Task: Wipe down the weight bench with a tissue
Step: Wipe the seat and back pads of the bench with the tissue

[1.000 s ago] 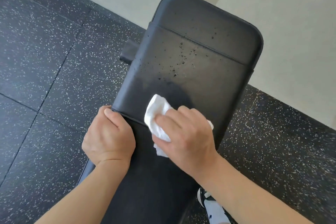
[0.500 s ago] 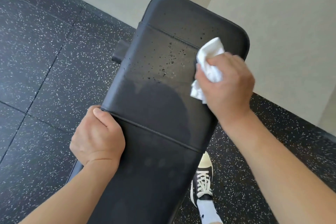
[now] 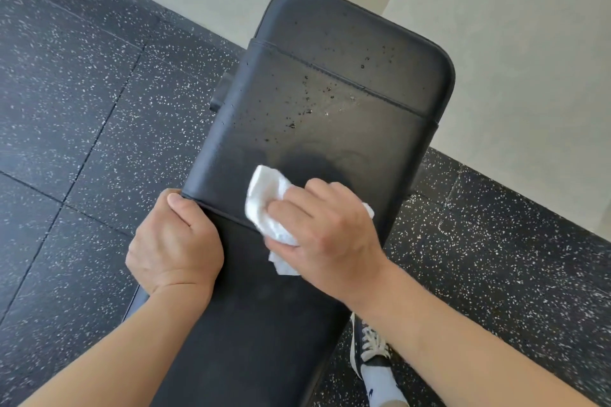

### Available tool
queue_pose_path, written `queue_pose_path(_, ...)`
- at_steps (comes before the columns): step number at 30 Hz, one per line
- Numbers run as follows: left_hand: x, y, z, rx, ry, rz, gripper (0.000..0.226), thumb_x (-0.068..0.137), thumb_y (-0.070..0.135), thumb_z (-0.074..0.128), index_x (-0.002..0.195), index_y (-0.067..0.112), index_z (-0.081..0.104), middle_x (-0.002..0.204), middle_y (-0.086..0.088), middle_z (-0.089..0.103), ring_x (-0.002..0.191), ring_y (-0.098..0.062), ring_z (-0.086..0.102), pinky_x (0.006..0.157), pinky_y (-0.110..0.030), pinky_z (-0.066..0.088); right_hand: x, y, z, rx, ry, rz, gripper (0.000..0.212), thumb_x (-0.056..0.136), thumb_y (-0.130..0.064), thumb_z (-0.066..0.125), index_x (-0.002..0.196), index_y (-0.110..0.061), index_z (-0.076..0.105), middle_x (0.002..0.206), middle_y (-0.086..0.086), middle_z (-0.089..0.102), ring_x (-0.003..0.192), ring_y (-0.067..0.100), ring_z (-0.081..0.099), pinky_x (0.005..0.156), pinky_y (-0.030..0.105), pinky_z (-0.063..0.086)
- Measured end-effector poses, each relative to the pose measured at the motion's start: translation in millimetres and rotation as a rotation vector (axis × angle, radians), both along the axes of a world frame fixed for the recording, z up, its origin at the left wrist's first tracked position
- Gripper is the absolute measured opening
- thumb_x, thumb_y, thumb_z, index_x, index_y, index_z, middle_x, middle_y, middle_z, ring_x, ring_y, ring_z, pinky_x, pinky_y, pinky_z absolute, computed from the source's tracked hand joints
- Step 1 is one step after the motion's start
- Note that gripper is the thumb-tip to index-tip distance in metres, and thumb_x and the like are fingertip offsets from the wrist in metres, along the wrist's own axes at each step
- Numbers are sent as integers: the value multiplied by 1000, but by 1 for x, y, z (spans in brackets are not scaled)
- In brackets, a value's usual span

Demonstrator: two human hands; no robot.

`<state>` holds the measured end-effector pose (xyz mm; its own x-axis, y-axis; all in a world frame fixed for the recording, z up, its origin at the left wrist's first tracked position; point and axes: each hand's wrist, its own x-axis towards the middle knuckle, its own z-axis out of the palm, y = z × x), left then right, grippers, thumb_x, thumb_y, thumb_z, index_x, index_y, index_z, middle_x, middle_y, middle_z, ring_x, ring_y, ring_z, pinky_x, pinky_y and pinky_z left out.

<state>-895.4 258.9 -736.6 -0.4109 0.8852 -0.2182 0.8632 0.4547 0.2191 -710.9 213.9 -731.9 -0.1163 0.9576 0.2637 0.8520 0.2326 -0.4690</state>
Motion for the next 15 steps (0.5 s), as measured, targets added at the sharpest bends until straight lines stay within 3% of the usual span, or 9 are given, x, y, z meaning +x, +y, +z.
queue_pose_path(7,3,1,2,3,-14,20,44,98,38,17,89,19,56,59,8,29,67,-32,38,68,-41,29,81,44,-5,93,-37,-318,20,92,-27,73,80,-13,68,69,2,58,63,26,46,56,41,44)
queue_pose_path(11,3,2,3,11,-14,24,42,98,37,18,87,21,56,59,9,30,65,-31,37,67,-40,28,33,79,2,42,-3,-379,19,83,-25,75,73,-13,64,67,3,57,62,27,47,54,40,41)
queue_pose_path(15,3,2,2,5,-8,16,37,98,38,18,81,25,49,59,8,30,65,-32,38,67,-40,29,-37,84,10,-12,56,-195,18,72,-21,79,72,-14,63,69,6,58,64,32,51,54,41,39)
